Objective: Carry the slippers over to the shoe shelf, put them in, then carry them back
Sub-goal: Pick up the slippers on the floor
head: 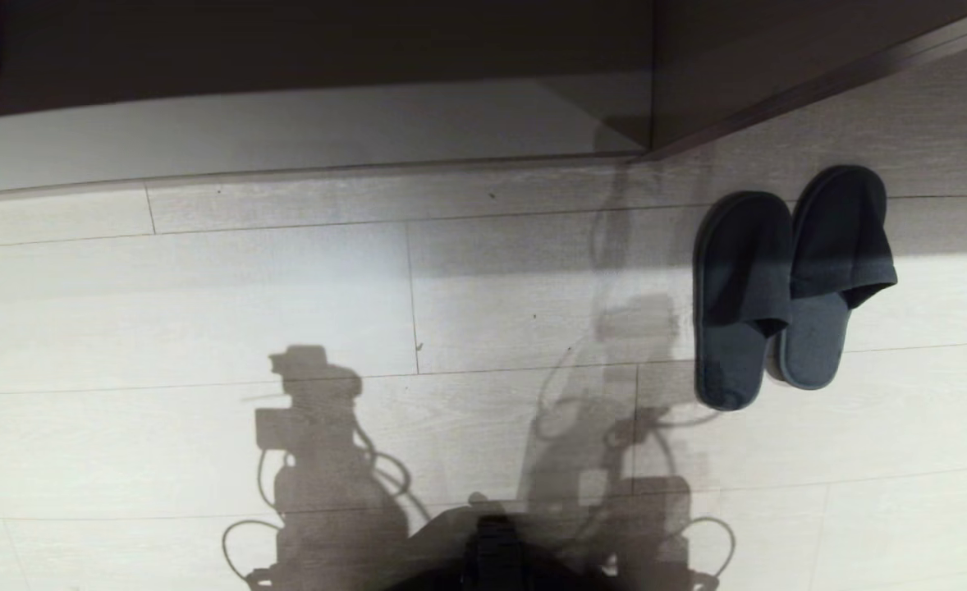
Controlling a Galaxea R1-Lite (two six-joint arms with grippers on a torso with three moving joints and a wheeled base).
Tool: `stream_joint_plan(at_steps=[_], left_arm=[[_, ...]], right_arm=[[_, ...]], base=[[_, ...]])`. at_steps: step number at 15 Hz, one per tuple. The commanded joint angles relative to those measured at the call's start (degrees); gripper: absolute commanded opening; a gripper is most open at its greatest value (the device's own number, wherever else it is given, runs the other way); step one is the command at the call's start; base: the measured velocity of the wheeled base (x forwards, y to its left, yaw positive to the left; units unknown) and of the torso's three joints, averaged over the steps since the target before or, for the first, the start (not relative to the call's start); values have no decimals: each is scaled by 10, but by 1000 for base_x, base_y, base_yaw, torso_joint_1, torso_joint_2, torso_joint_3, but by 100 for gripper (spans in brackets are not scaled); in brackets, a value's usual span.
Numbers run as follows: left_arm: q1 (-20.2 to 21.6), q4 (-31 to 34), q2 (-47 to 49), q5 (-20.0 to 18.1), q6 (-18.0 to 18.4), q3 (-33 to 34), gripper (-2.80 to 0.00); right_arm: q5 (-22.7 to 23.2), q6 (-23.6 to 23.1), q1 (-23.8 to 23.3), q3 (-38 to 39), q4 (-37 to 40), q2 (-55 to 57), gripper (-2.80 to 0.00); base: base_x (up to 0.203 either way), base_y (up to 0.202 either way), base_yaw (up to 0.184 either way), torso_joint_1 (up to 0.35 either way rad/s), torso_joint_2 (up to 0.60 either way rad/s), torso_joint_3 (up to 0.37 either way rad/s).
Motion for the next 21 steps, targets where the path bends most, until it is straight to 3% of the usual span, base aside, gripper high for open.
stream_joint_plan(at_steps=[1, 5, 9, 10, 13, 16, 21], left_arm=[[0, 0, 0, 0, 0, 0, -280], [0, 0, 0, 0, 0, 0, -280], [0, 0, 0, 0, 0, 0, -280], [1, -1, 0, 0, 0, 0, -280], [0, 0, 0, 0, 0, 0, -280], [0, 0, 0, 0, 0, 0, -280], [1, 0, 0, 0, 0, 0, -280]], right_arm=[[4, -16, 1, -39, -25, 138, -280], [34, -29, 2, -75, -68, 305, -280], [40, -33, 2, -87, -211, 446, -280], [40, -45, 2, -85, -227, 462, 0], [27, -53, 1, -83, -271, 514, 0], [18, -51, 2, -79, -362, 560, 0], [57, -24, 2, -77, -445, 634, 0]], base=[[0, 0, 0, 0, 0, 0], [0, 0, 0, 0, 0, 0], [0, 0, 0, 0, 0, 0], [0, 0, 0, 0, 0, 0], [0, 0, 0, 0, 0, 0], [0, 0, 0, 0, 0, 0], [0, 0, 0, 0, 0, 0]])
